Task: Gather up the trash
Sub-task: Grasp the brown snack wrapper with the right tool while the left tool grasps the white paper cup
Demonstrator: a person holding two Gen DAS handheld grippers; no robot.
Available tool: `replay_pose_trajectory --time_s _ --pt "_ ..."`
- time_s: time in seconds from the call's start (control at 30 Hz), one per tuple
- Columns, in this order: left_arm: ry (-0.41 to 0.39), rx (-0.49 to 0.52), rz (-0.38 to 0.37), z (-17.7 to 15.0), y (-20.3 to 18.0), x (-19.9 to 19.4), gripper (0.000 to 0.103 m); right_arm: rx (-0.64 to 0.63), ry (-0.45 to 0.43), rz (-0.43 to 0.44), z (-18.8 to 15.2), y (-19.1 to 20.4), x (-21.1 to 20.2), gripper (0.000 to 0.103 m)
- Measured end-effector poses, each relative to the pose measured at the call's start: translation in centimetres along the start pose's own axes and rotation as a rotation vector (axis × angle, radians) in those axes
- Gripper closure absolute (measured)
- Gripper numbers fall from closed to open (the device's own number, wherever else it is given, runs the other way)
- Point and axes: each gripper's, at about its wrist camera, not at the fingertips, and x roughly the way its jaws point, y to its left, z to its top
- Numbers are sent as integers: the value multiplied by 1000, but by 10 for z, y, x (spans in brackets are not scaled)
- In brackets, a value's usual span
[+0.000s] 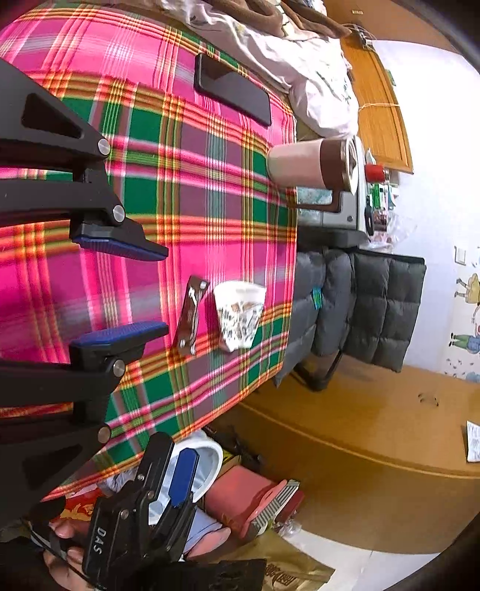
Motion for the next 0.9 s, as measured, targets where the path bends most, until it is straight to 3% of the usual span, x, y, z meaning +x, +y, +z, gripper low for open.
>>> replay_pose_trajectory --time_s 0.77,0.83,0.9 --pt "12 -47 -19 10 52 24 70 -129 168 47 19 -1 93 48" --pt "14 -46 -20 12 52 28 70 -131 177 52 17 -1 94 54" --pt "17 -44 -24 14 51 31 69 -124 176 41 17 -2 90 75"
